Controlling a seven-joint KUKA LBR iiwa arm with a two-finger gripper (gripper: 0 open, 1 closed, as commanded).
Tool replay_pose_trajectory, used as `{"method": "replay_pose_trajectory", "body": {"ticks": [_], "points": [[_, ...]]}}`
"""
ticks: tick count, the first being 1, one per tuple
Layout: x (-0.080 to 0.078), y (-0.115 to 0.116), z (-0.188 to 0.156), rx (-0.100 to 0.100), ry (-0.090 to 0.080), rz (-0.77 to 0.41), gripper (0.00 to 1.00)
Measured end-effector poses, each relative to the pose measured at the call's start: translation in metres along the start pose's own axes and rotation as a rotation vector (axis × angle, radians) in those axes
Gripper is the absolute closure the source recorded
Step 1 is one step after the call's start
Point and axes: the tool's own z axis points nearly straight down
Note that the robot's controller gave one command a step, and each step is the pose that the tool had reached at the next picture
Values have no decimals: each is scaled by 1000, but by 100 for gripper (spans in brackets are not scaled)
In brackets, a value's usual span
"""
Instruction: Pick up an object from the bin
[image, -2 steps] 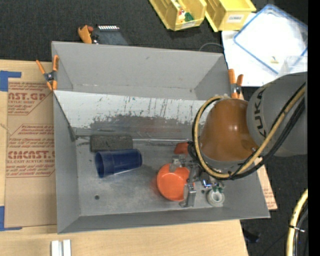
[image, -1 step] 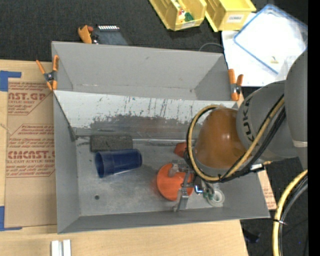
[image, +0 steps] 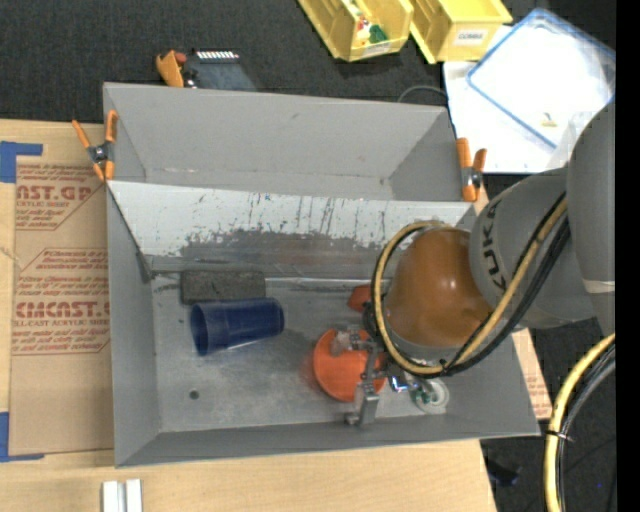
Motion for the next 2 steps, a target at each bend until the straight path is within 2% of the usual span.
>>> {"method": "replay_pose_trajectory", "body": {"ticks": [1, 2], "points": [[-1, 0, 0, -1, 21, 171, 100], [-1, 0, 0, -1, 21, 171, 100]]}}
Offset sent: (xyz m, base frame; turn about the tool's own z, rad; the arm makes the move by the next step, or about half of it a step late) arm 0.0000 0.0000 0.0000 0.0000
